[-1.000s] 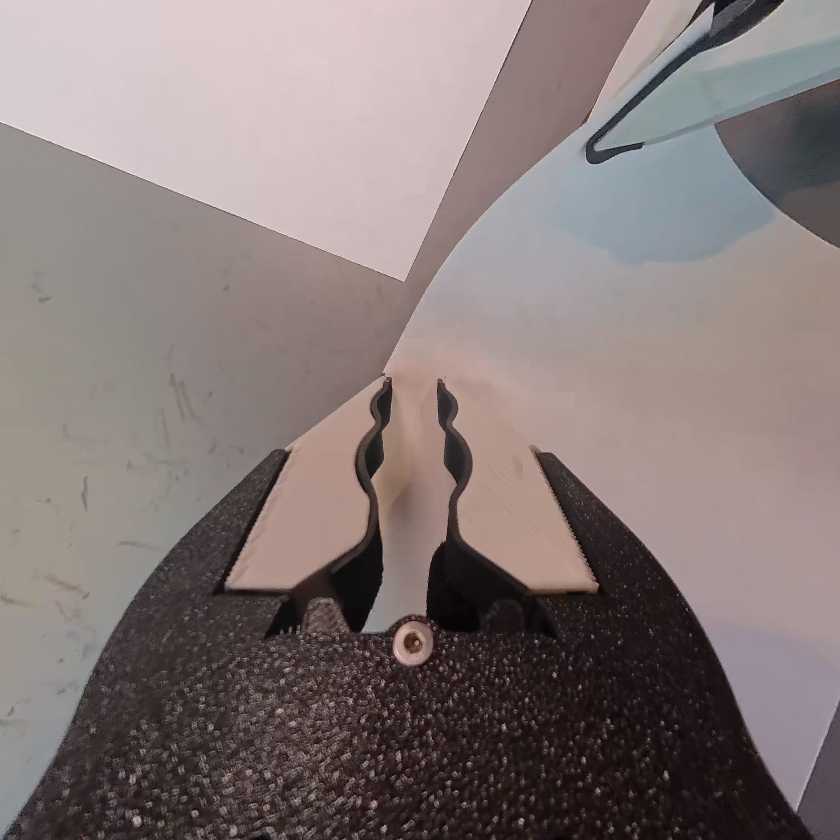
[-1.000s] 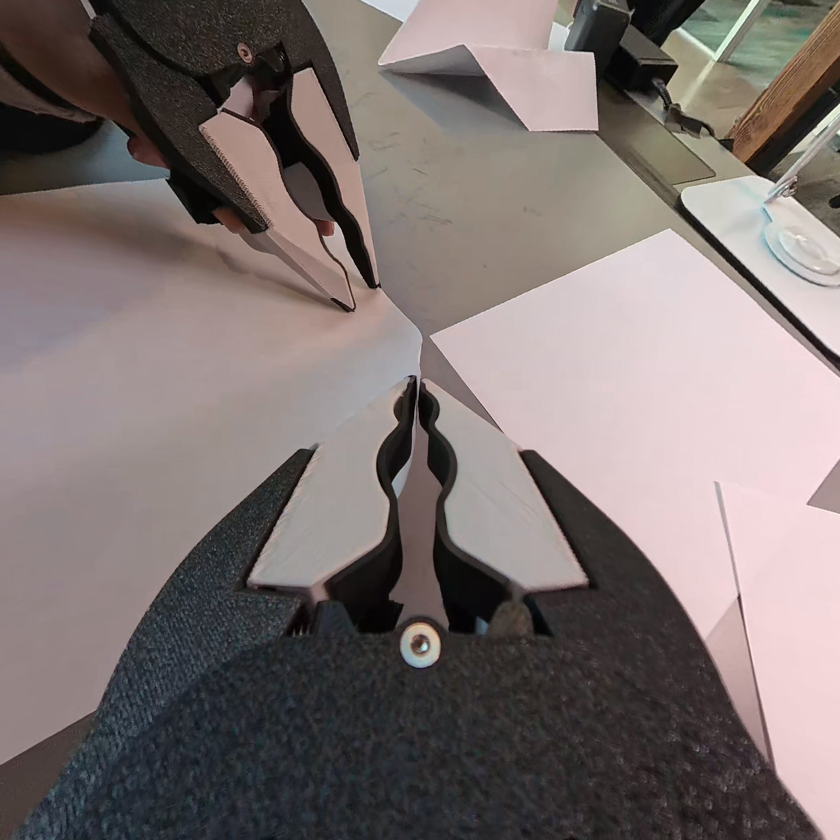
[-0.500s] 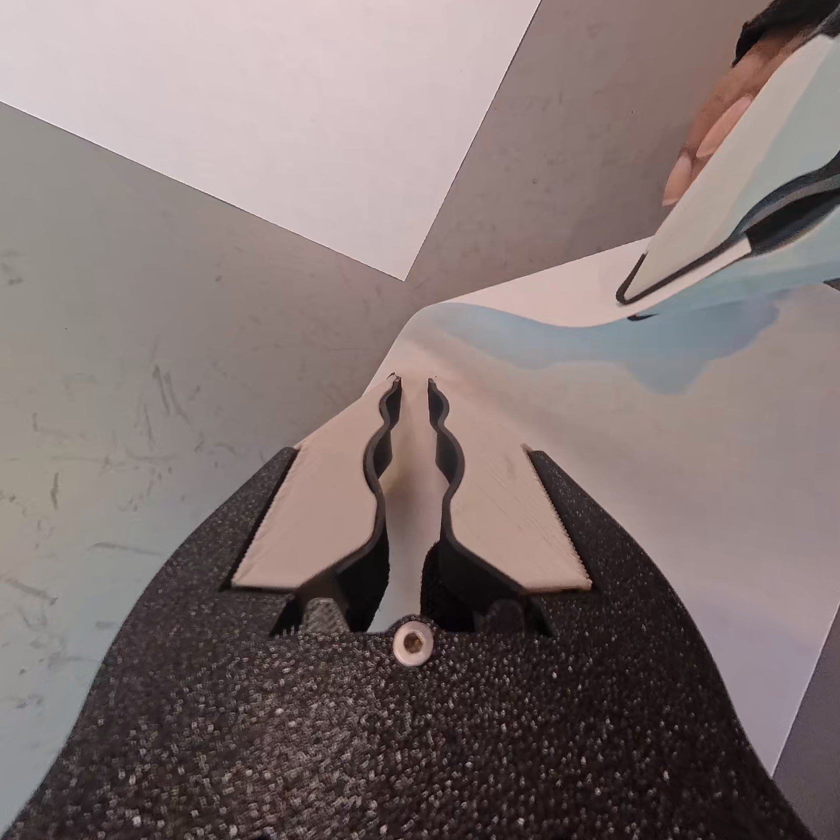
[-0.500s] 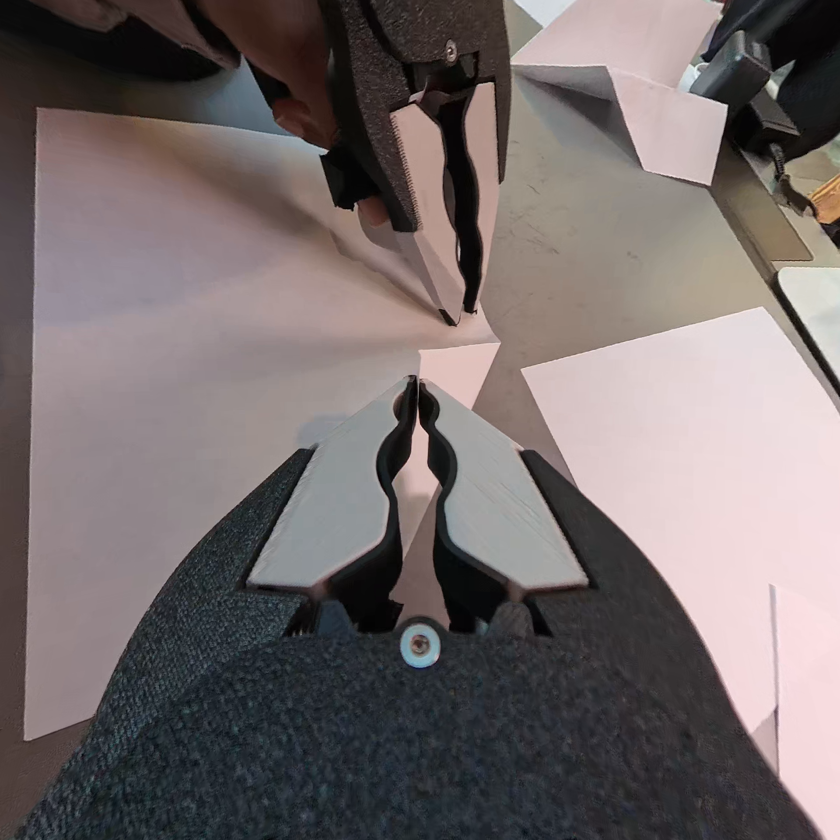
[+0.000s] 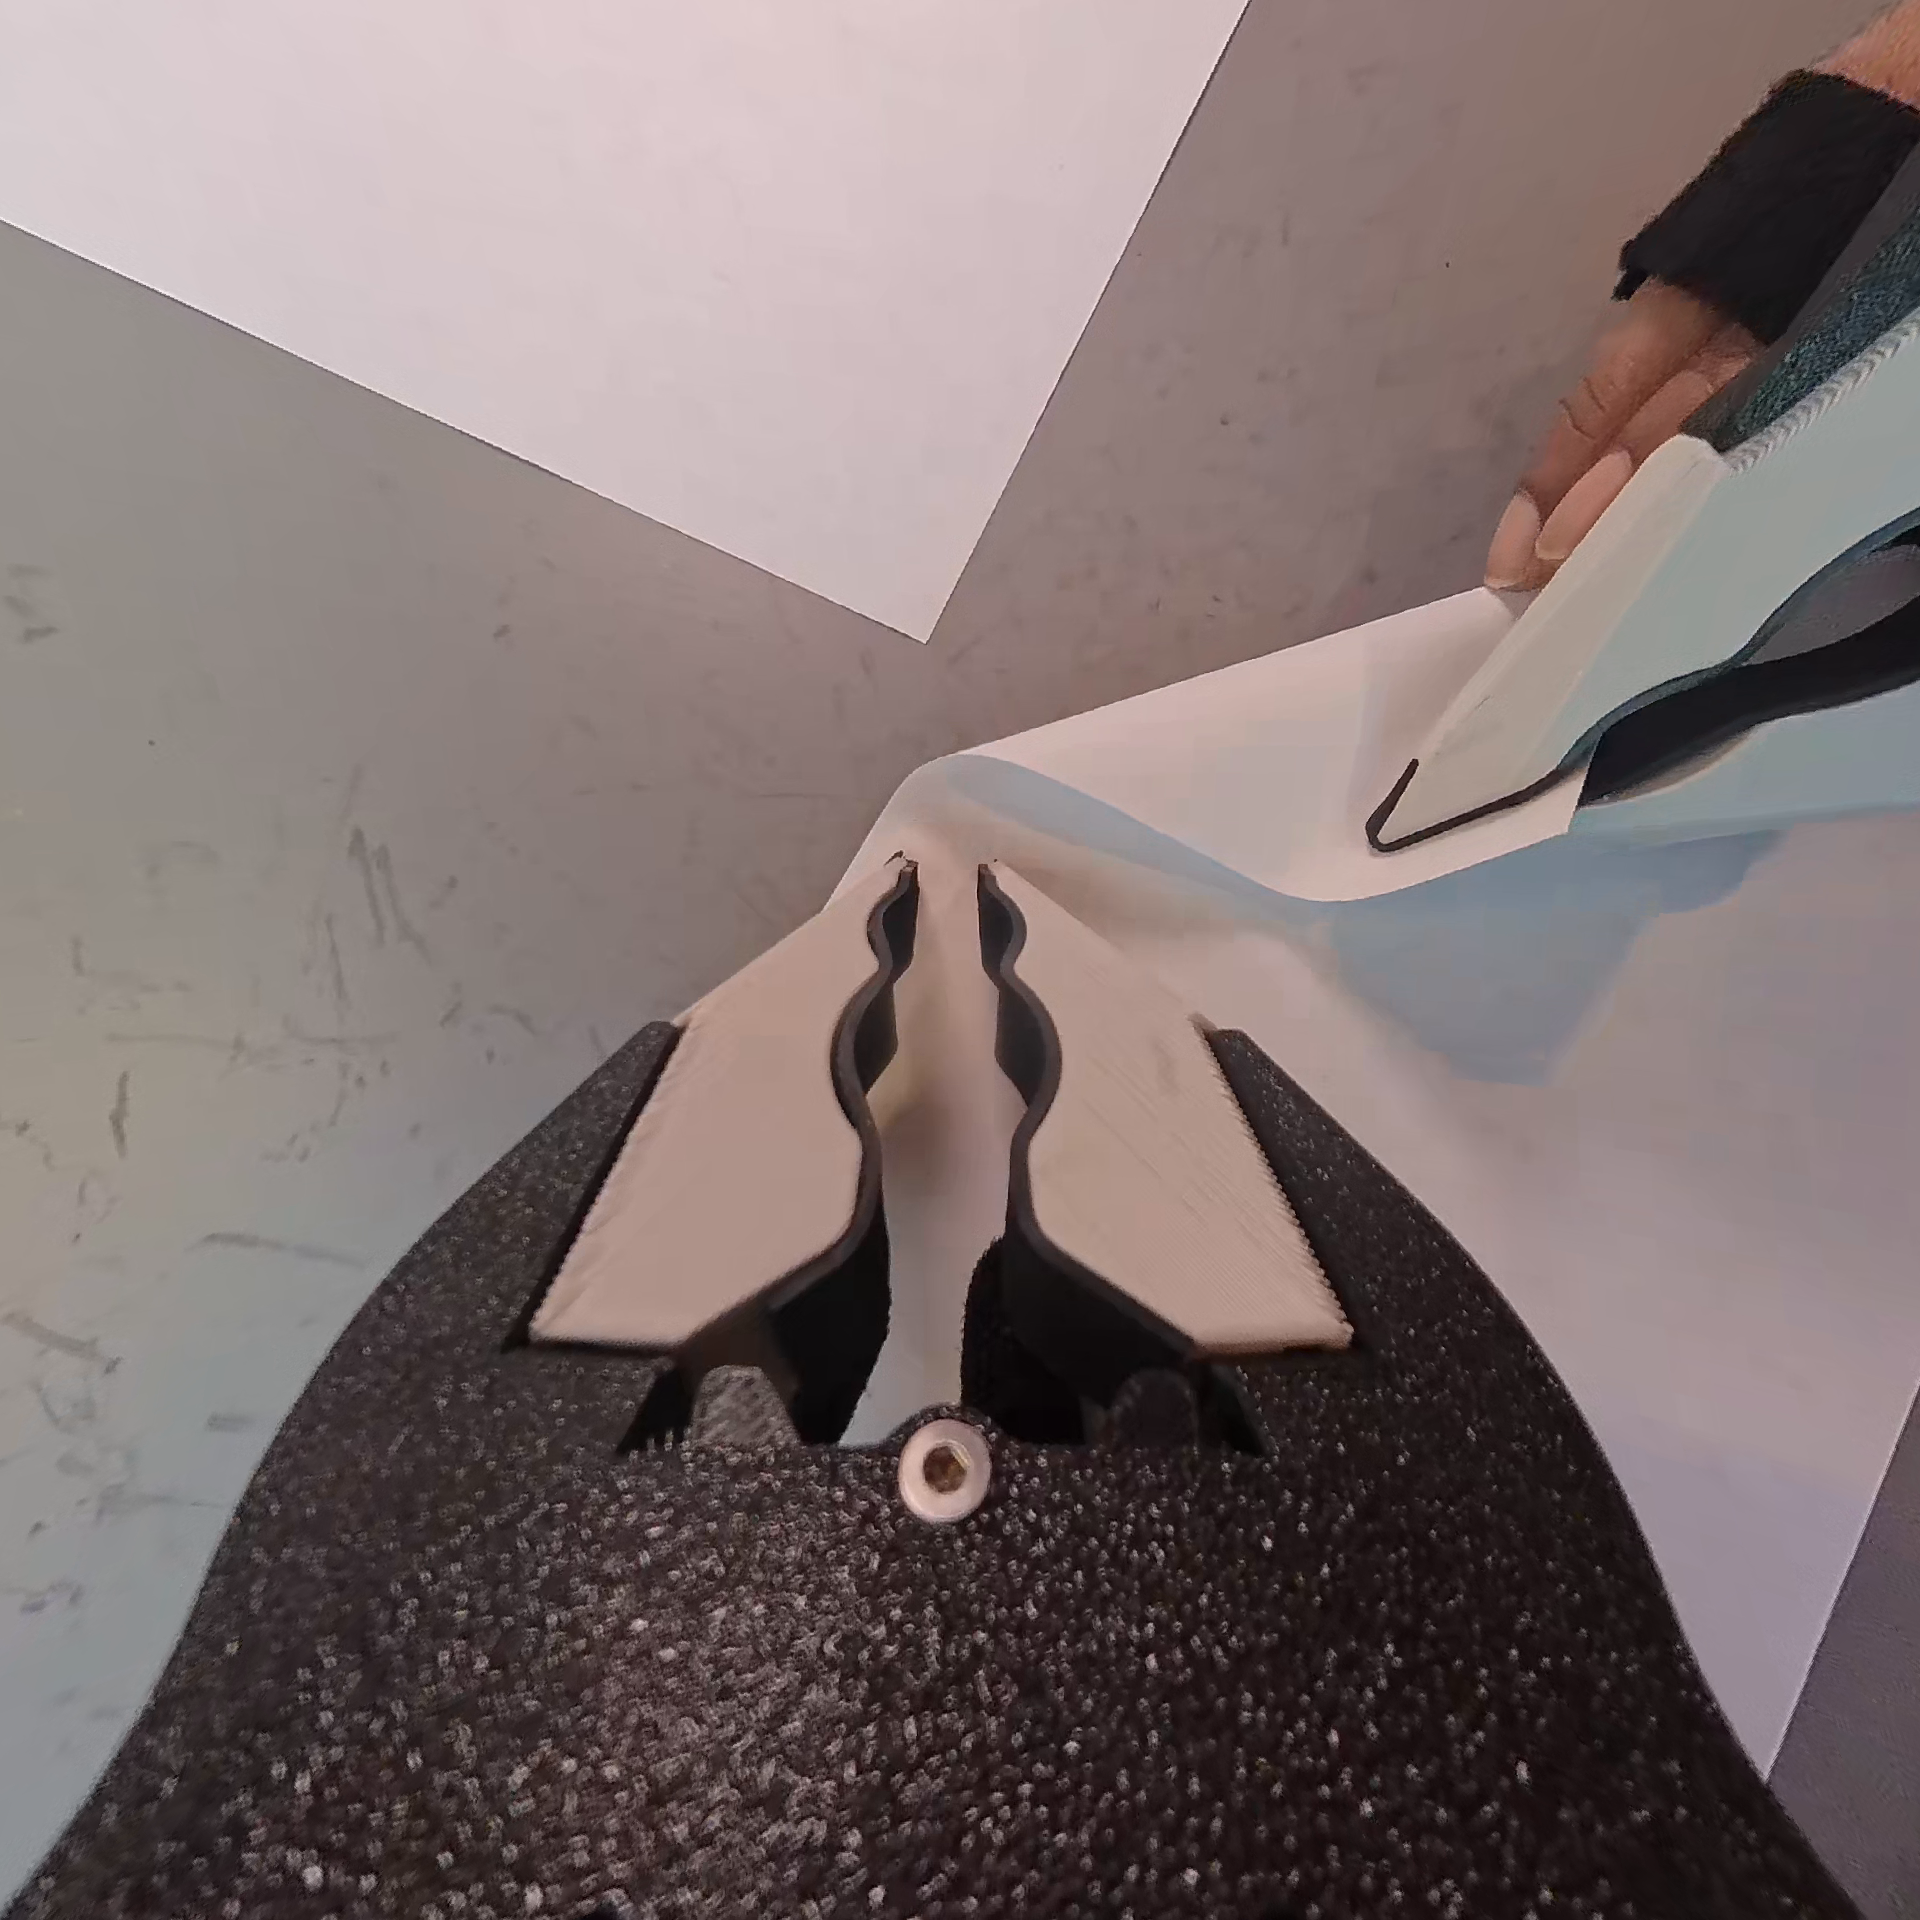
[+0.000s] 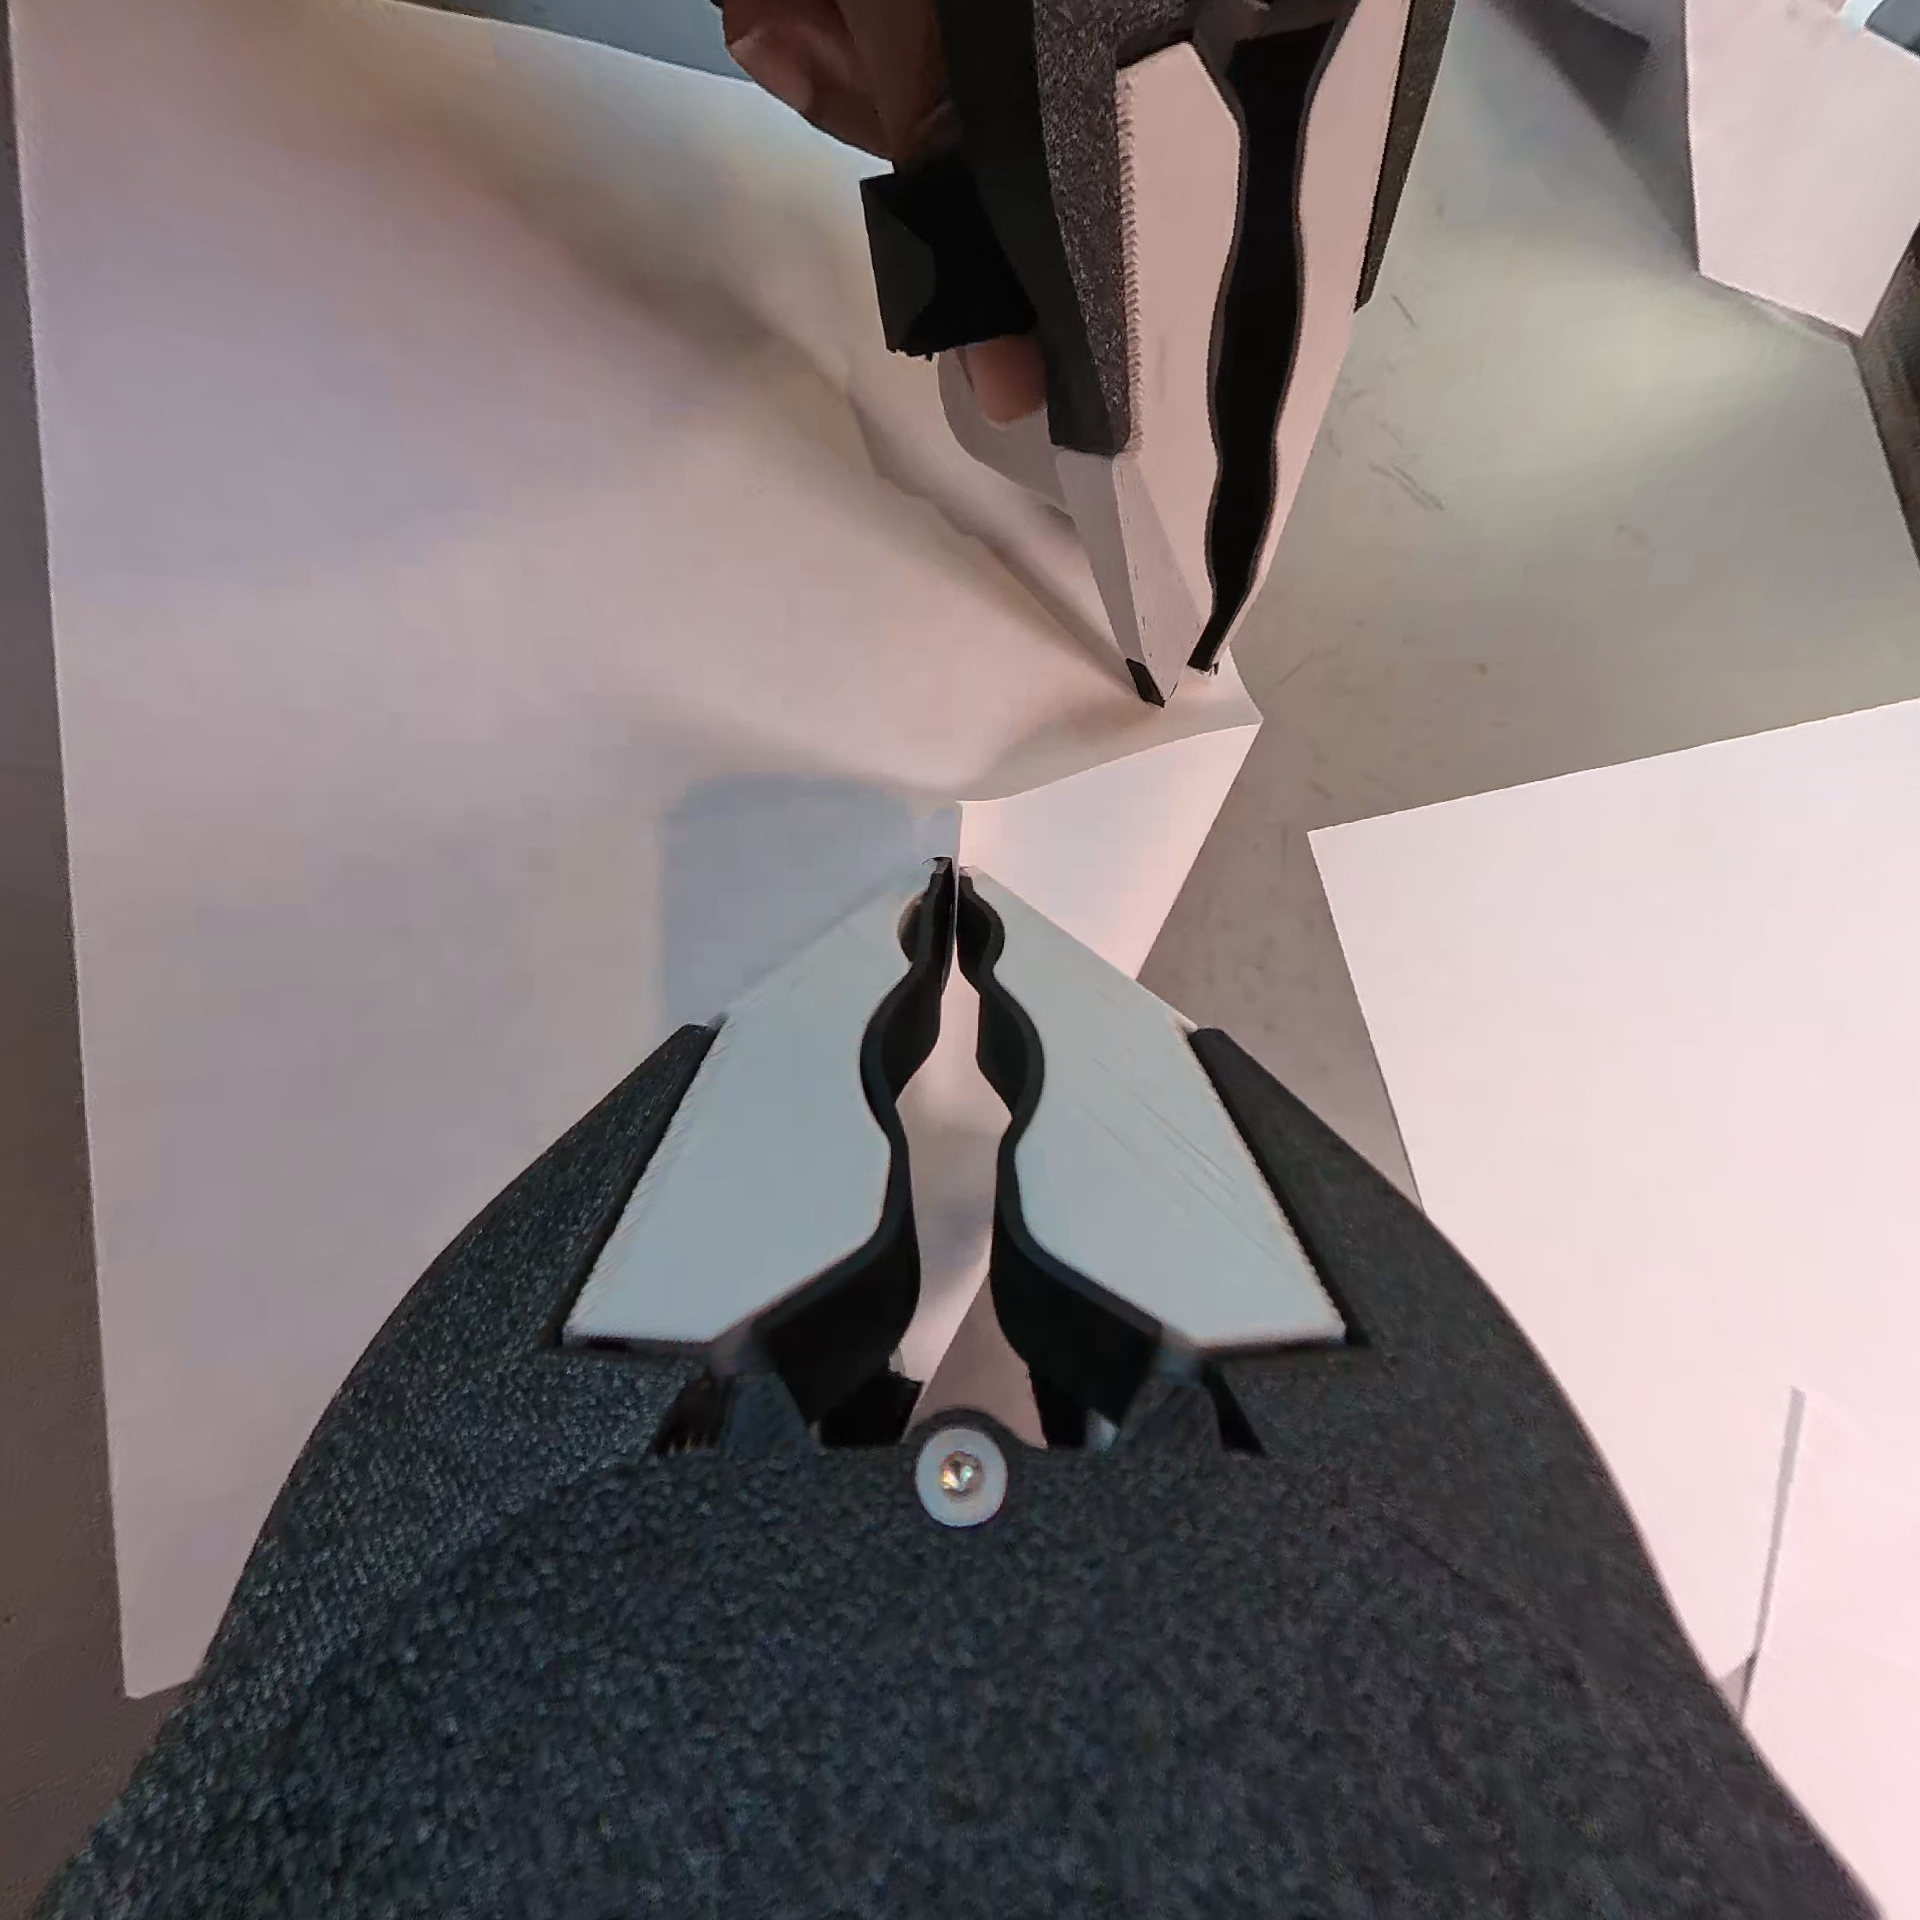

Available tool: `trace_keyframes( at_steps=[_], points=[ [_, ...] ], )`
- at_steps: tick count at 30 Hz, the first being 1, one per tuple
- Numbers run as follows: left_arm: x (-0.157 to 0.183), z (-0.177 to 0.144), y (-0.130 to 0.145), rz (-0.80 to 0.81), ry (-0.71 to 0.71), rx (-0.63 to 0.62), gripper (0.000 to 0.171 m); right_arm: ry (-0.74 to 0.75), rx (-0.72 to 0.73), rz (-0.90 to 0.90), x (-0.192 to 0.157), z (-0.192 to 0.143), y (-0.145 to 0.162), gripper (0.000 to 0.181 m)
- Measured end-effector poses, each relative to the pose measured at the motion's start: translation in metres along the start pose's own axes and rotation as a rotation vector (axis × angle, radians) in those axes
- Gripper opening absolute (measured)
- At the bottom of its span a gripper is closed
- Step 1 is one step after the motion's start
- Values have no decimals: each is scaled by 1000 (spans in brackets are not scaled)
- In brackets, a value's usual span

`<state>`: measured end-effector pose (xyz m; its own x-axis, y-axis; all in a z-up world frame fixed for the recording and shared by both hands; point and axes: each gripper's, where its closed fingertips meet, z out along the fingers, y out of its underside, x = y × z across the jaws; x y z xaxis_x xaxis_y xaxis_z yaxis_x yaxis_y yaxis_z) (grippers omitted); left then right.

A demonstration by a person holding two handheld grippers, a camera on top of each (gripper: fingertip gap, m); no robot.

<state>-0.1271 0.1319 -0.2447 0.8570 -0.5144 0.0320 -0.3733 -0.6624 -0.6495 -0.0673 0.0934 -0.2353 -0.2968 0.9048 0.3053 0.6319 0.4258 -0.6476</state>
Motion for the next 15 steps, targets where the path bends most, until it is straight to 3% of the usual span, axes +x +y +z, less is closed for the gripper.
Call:
trace_keyframes(
  at_steps=[9,15],
  points=[
    [-2,-2,-1,-27,28,17,12,18,-49,-24,1,6,3,0],
    [-50,-52,-26,-177,103,120,13,29,-54,-22,6,7,5,0]
  ],
)
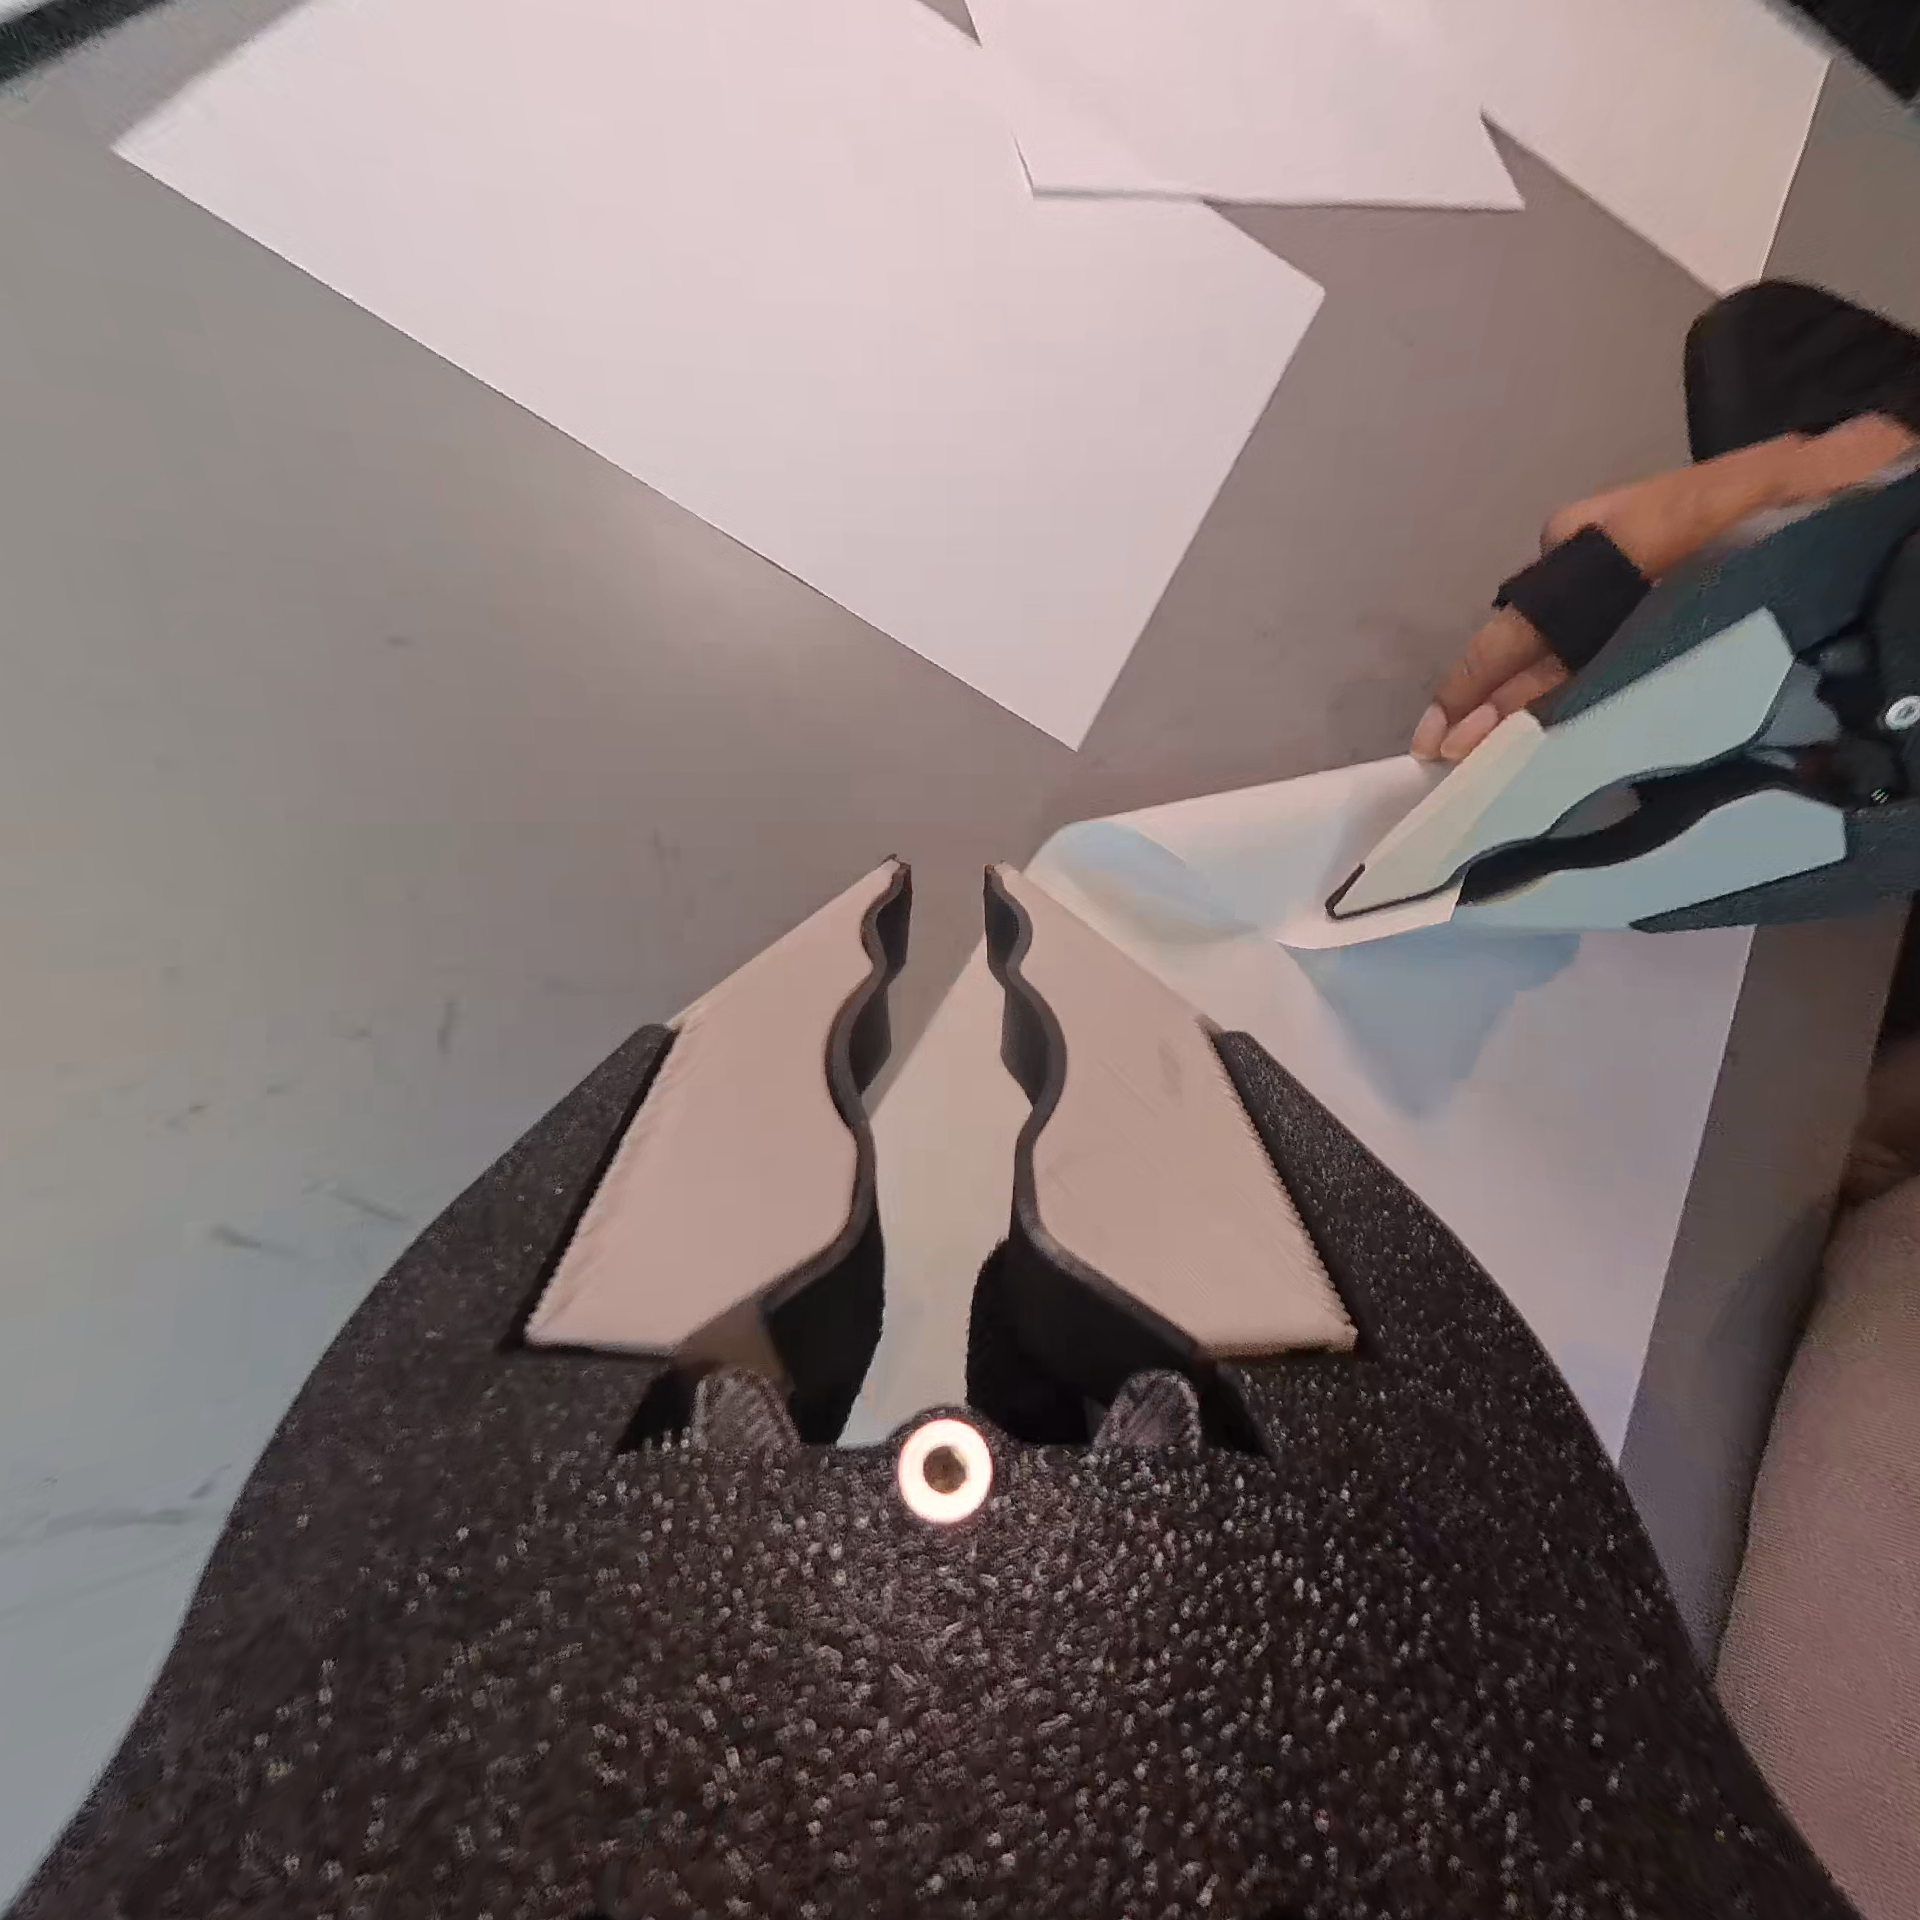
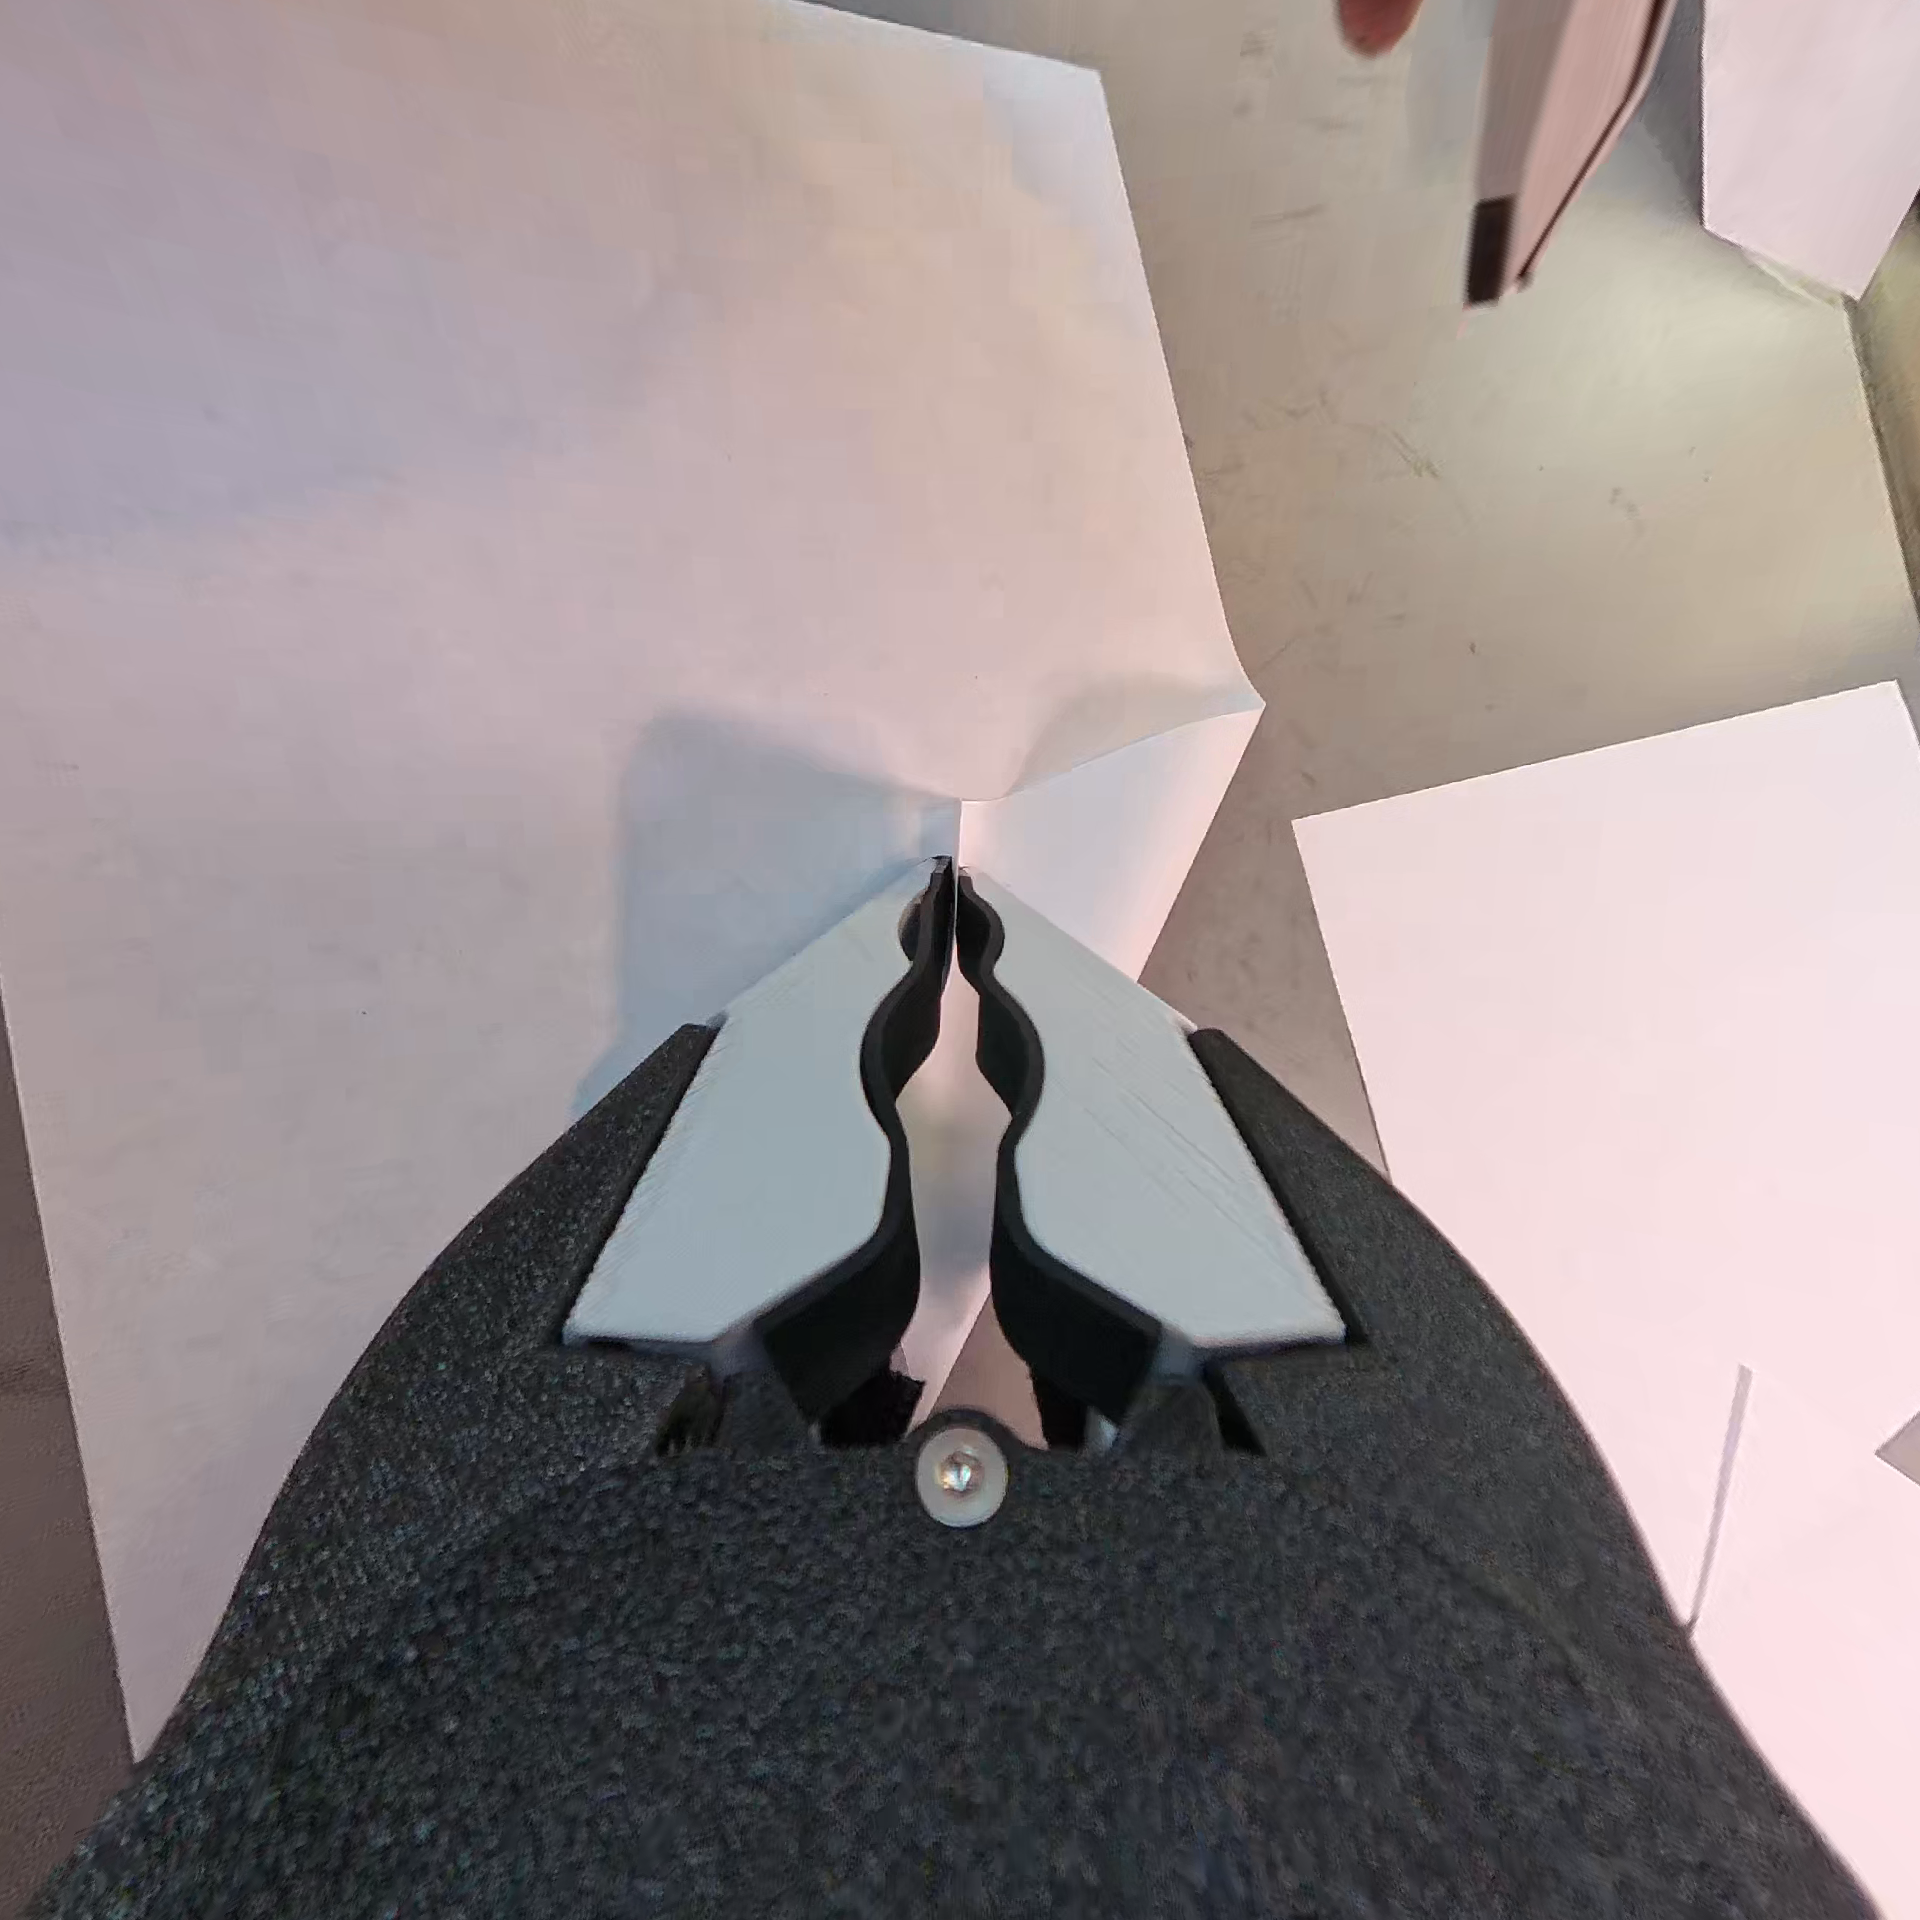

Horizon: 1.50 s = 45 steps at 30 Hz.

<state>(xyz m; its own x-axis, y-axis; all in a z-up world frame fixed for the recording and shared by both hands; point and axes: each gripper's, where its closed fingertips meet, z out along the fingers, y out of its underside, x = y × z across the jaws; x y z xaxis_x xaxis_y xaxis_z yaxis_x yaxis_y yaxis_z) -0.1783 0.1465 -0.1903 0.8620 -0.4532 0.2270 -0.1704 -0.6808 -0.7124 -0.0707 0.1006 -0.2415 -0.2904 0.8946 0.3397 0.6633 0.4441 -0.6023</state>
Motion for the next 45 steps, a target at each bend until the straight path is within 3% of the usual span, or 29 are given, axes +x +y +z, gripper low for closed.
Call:
trace_keyframes(
  at_steps=[3,8,14,25,36,45],
  points=[
    [-8,-10,-1,46,8,-42,10,11,2,-11,1,1,-1,0],
    [14,22,37,198,80,-225,2,21,0,-35,2,2,-1,0],
    [16,39,46,308,113,-348,0,27,6,-63,2,1,-1,0],
    [15,40,46,274,137,-506,0,46,32,-102,-6,2,-17,0],
    [15,41,46,227,189,-568,0,33,2,-70,-9,5,-12,0],
    [14,42,46,379,131,-618,0,44,-40,-120,-2,0,-3,0]
  ],
)
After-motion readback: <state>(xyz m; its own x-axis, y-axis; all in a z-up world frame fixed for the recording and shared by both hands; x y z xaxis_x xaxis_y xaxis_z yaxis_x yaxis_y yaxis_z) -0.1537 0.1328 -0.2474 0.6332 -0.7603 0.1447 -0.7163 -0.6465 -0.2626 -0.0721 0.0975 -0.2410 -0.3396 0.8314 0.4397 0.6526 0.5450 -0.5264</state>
